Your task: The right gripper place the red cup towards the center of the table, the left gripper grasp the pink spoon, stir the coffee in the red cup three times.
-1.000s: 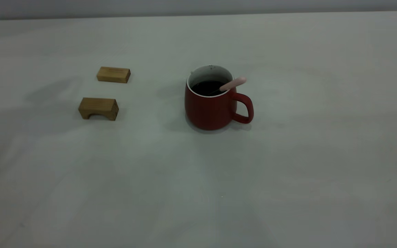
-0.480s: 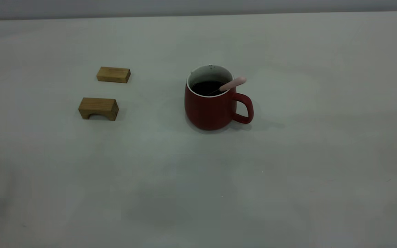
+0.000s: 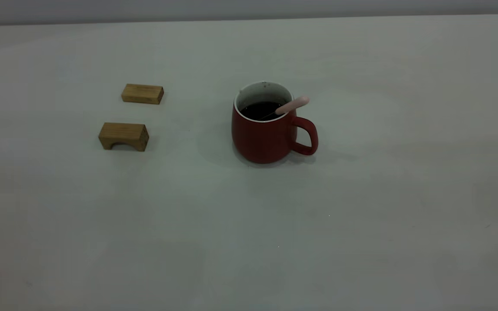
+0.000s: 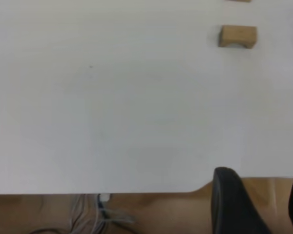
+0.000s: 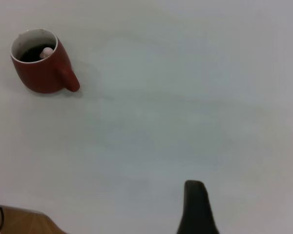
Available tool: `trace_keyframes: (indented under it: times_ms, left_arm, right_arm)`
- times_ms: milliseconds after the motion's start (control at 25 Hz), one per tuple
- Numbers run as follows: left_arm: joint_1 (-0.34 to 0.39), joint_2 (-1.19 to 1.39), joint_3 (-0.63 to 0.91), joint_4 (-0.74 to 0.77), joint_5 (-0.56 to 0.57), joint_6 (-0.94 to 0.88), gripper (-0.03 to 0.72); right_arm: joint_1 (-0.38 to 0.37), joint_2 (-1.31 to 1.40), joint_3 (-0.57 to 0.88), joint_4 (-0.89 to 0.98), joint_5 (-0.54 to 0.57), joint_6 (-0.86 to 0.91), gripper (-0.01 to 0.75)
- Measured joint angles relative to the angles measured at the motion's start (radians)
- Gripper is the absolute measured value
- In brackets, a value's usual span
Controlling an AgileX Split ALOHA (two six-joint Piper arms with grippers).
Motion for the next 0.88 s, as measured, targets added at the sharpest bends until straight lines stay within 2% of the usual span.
trace_keyframes:
  times_ms: [280, 880]
  left_arm:
    - [-0.048, -0.244, 0.165, -0.023, -0.034, 0.0, 0.365]
    - [-0.048, -0.318, 0.177, -0.023, -0.033, 0.007, 0.365]
  right_arm:
    - [0.0, 0.0, 0.0, 0.0, 0.0, 0.0, 0.585]
    - [0.0, 0.0, 0.0, 0.0, 0.0, 0.0, 0.585]
